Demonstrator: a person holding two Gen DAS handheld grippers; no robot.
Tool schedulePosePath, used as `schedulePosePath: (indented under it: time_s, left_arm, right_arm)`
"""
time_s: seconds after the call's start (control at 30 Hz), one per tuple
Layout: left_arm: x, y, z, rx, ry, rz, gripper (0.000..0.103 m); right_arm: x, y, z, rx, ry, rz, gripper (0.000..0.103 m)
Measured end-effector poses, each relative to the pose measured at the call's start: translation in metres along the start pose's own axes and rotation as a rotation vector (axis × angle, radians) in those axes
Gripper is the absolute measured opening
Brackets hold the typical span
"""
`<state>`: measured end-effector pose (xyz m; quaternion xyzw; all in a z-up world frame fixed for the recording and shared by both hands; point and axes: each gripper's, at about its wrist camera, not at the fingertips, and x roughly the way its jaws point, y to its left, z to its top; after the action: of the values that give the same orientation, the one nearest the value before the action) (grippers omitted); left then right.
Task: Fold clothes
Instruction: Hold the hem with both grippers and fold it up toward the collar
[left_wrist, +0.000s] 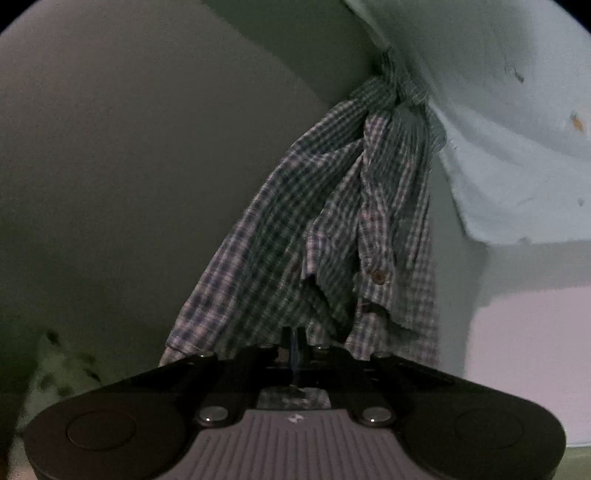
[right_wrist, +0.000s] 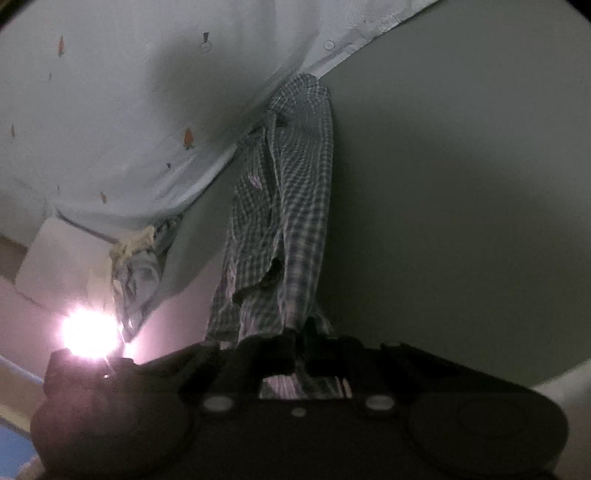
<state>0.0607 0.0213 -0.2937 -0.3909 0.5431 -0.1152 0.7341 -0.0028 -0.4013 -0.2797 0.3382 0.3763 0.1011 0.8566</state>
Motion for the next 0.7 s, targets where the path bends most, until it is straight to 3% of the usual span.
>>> schedulePosePath:
  time_s: [0.13,0.27,0.4,0.57,0.7]
  left_arm:
    - [-0.003,0.015,-0.016,0.053,-0.054,0.098,0.000]
    - [-0.001,-0.002,-0.028,0.252,-0.098,0.216,0.023]
    - [0.018,-0.013,-0.033,0.372,-0.023,0.232,0.041]
    - [0.027,-0.004,-0.032,0.332,0.024,0.235,0.044]
    - [0.037,-0.001,-0.027,0.315,0.093,0.238,0.037]
  right_arm:
    - [0.002,-0.009,-0.009,-0.015,0.034,-0.062,0.004]
    - [0.015,-0.012,-0.011,0.016,0.051,-0.079,0.005]
    - [0.019,-0.015,-0.012,0.010,0.076,-0.091,0.006]
    - [0.020,-0.020,-0.011,0.005,0.091,-0.104,0.007]
    - [0.023,-0.024,-0.012,0.008,0.105,-0.116,0.008]
